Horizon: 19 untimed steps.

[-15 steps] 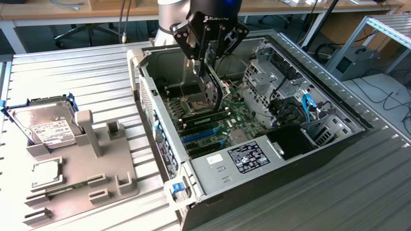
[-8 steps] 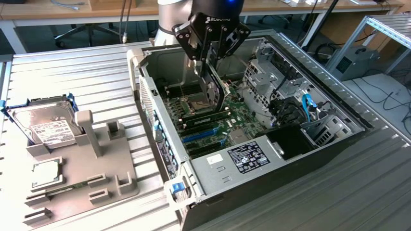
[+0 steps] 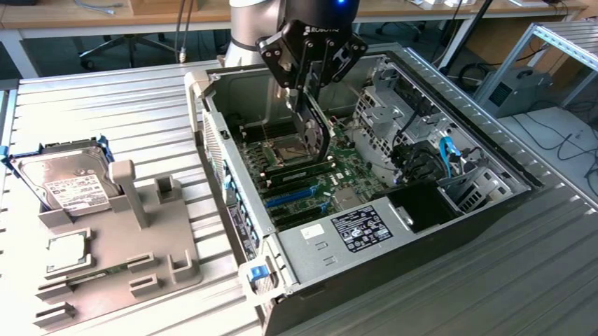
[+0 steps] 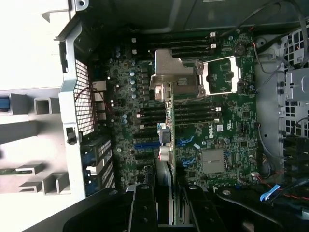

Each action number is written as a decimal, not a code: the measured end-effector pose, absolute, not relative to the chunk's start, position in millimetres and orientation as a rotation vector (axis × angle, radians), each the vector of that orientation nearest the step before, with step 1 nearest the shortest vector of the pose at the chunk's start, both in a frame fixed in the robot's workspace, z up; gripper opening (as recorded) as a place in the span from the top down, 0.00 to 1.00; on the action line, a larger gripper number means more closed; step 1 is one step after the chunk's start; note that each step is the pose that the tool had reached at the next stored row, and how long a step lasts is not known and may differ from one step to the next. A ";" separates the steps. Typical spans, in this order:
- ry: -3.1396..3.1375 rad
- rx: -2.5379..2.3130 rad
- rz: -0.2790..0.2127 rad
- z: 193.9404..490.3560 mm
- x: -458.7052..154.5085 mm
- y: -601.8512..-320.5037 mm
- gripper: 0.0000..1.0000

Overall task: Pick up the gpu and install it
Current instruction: 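Pick up the gpu and move the gpu toward the slot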

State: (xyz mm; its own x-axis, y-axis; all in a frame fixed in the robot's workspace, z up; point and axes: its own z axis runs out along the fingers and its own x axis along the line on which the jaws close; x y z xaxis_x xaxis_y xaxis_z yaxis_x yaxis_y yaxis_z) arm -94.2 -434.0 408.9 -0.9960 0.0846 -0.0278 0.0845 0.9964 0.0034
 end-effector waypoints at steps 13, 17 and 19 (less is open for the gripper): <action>3.111 0.132 0.003 405.6 -86.5 -433.4 0.73; 3.111 0.132 0.003 404.7 -84.7 -433.3 0.73; 3.111 0.132 0.003 404.3 -83.6 -433.3 0.73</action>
State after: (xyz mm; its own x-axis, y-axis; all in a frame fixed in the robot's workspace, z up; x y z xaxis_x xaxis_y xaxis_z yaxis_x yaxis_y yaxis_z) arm -83.6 -433.3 404.3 -0.9960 0.0846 -0.0277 0.0845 0.9964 0.0034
